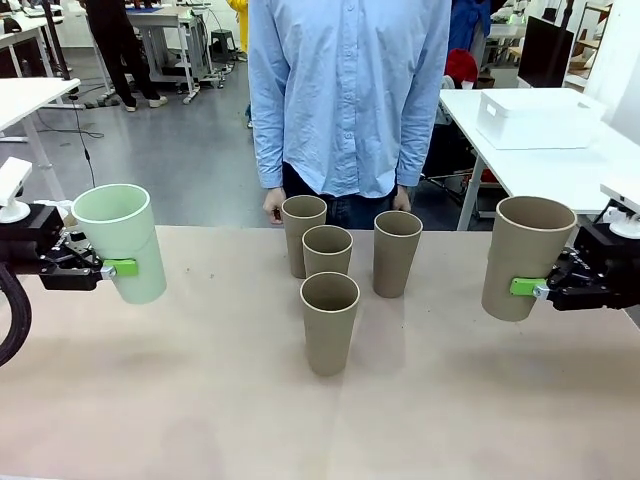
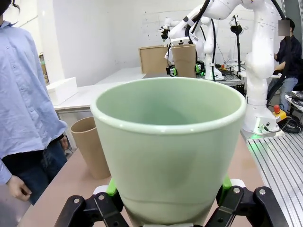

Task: Stack the cups and store them in the basket.
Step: Place the stack of Reusable plastic cups into the Pantry Basket.

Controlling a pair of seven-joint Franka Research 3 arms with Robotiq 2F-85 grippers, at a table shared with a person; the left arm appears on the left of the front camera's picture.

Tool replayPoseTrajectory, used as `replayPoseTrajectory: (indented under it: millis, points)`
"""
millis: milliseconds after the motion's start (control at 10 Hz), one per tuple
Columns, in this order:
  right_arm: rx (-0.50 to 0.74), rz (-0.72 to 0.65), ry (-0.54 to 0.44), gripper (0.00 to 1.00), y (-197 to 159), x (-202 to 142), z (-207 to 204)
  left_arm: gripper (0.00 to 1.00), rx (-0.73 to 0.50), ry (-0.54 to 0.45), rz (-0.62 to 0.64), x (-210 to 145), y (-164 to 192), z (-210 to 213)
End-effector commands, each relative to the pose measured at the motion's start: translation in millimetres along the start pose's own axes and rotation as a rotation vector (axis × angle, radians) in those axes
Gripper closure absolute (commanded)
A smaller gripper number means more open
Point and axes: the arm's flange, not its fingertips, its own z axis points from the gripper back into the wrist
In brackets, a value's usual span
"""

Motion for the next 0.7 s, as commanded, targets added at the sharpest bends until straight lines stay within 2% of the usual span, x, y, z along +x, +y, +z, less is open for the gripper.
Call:
replayPoseTrajectory:
  millis: [0,600]
  points:
    - [0.001,-0.008,0.002,0.17,0.0,1.9,-1.0,0.14,0.013,-0.009,0.006,2.9,1.7,-1.0]
    - [0.001,-0.008,0.002,0.17,0.0,1.9,-1.0,0.14,0.013,-0.009,0.006,2.9,1.7,-1.0]
